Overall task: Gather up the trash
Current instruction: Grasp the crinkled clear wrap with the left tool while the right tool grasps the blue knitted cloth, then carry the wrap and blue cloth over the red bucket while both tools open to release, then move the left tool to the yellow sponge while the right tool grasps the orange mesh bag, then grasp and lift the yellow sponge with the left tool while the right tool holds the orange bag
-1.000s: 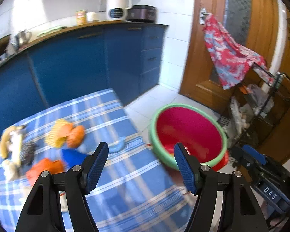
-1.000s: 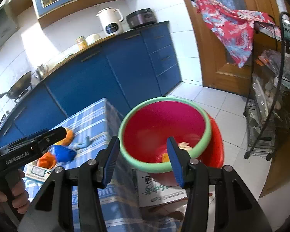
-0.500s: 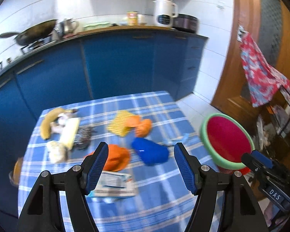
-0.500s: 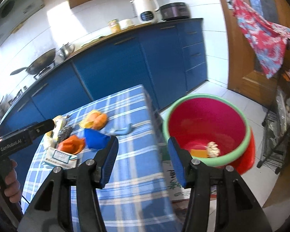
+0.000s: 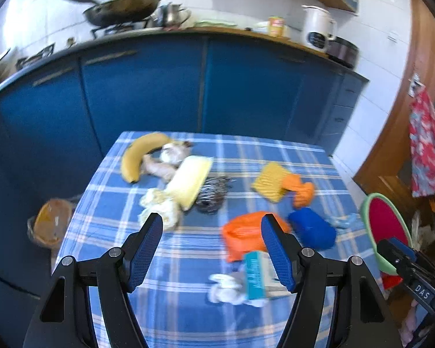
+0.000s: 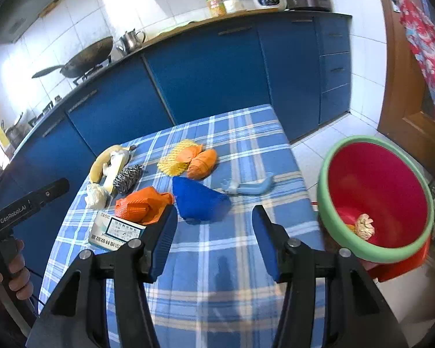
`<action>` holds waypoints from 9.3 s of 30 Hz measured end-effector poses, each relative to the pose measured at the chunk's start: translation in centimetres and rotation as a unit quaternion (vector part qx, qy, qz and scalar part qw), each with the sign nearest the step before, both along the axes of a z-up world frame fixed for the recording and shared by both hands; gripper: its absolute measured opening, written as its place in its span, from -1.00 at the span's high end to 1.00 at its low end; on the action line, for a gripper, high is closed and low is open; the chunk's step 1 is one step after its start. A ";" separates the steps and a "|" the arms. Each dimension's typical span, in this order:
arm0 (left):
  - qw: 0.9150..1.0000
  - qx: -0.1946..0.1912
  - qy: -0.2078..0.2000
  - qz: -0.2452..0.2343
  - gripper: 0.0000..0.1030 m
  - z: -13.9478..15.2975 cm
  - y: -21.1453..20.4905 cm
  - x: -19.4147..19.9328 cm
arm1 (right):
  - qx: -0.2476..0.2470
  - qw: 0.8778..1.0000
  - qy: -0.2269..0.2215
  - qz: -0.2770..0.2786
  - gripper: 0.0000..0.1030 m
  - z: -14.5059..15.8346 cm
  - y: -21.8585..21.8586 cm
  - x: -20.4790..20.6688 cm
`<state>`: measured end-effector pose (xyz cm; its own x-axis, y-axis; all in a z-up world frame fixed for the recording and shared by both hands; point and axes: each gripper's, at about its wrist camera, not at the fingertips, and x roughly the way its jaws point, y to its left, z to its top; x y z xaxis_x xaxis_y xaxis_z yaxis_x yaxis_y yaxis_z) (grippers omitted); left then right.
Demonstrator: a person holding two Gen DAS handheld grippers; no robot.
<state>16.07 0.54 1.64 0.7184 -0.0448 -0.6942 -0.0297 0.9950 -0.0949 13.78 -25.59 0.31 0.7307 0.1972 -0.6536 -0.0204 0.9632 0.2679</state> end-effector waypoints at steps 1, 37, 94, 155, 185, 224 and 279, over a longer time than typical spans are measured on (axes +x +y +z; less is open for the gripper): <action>1.000 -0.002 0.004 0.009 -0.39 -0.4 0.6 0.3 | -0.001 1.000 0.002 0.001 -0.07 -0.1 0.2 0.3; 0.992 -0.090 0.073 0.040 0.45 -10.3 6.4 7.3 | -0.010 0.997 0.073 0.039 -0.07 -6.6 3.9 9.1; 0.967 -0.078 -0.063 -0.235 0.64 4.3 -14.9 -4.7 | 0.032 0.991 -0.067 -0.114 0.69 1.8 -10.9 -9.2; 0.963 -0.030 0.013 -0.269 -0.08 -0.4 -24.9 -1.4 | 0.058 0.984 -0.043 -0.161 0.22 -0.5 -18.6 -6.9; 0.998 -0.011 0.008 -0.059 -0.18 -0.8 0.2 6.5 | 0.029 0.999 0.010 -0.019 0.17 0.4 -0.1 5.1; 0.993 -0.066 0.080 -0.048 -0.39 -9.1 4.1 14.8 | 0.015 0.996 0.085 -0.009 0.11 -7.3 4.3 16.9; 0.977 -0.175 0.123 -0.021 0.14 -9.7 6.4 11.6 | 0.048 0.995 -0.017 -0.081 0.36 0.4 -4.8 0.5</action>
<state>27.67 6.90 -8.06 0.5245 -0.3360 -0.7823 -0.0536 0.9040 -0.4242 14.31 -30.34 0.74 0.7798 0.1353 -0.6112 0.1228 0.9243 0.3614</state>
